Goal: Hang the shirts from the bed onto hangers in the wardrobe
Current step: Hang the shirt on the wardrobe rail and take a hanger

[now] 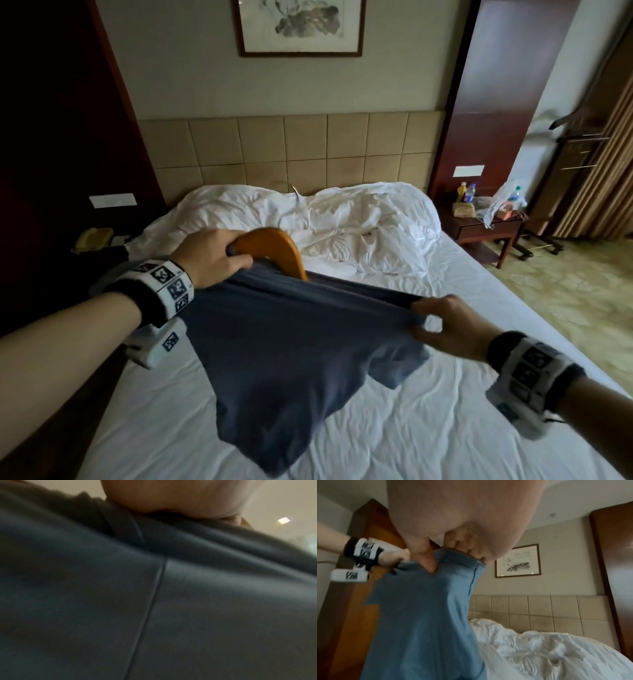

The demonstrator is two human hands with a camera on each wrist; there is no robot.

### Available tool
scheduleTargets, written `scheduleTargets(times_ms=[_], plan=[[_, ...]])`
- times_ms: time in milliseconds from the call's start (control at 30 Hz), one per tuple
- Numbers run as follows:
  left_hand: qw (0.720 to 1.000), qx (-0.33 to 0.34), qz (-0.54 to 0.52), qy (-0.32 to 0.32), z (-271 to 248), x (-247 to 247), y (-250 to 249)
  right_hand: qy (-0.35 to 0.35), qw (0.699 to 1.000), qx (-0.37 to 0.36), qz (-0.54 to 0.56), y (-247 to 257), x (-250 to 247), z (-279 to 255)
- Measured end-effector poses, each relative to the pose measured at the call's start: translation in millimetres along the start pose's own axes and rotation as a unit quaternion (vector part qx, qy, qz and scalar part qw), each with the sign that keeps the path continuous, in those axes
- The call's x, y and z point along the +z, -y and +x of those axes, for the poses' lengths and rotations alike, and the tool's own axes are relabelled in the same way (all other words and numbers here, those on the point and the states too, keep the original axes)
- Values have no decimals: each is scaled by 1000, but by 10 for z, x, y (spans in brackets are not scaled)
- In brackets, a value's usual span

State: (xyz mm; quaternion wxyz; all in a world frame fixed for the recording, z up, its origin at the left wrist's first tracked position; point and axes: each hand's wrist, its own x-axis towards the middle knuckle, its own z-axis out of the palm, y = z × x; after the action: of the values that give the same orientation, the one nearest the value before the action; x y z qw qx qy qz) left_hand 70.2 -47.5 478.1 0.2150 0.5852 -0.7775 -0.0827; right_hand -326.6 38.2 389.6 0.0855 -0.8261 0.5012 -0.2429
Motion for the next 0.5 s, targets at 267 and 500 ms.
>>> scheduleTargets(times_ms=[267, 500], plan=[[998, 60, -15, -3, -72, 306, -329, -37, 996, -76, 0, 527, -324, 560], [996, 28, -89, -17, -4, 473, -490, -24, 975, 125, 184, 971, 92, 905]])
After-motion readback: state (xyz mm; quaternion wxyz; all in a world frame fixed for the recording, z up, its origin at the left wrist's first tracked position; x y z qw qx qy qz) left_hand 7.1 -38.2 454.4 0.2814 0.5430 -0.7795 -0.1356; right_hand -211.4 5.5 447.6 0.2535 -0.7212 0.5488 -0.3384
